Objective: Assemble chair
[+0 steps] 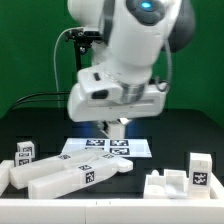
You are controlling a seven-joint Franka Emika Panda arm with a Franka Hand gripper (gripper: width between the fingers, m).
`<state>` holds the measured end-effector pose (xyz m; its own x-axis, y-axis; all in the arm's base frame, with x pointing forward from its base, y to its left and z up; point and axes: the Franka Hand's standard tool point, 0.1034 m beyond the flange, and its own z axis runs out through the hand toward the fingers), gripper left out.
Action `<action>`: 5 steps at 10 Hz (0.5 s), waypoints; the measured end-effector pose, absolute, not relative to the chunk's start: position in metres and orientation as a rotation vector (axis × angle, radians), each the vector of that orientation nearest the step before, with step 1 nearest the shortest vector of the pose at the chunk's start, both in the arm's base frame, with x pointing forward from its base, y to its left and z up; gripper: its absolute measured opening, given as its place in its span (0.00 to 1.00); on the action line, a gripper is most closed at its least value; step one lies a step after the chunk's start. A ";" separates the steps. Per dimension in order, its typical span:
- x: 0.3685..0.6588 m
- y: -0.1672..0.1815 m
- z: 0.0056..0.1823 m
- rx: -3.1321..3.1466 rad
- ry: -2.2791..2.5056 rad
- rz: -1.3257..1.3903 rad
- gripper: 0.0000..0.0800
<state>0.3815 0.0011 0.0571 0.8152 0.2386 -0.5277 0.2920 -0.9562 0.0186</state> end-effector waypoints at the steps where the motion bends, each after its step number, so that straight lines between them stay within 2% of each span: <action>1: 0.396 0.017 0.054 2.892 0.345 -0.805 0.35; 5: 0.397 0.022 0.047 2.893 0.231 -0.804 0.35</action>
Offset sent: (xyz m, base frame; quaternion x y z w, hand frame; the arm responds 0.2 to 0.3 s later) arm 0.0000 0.0000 0.0000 0.0000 0.0000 0.0000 1.0000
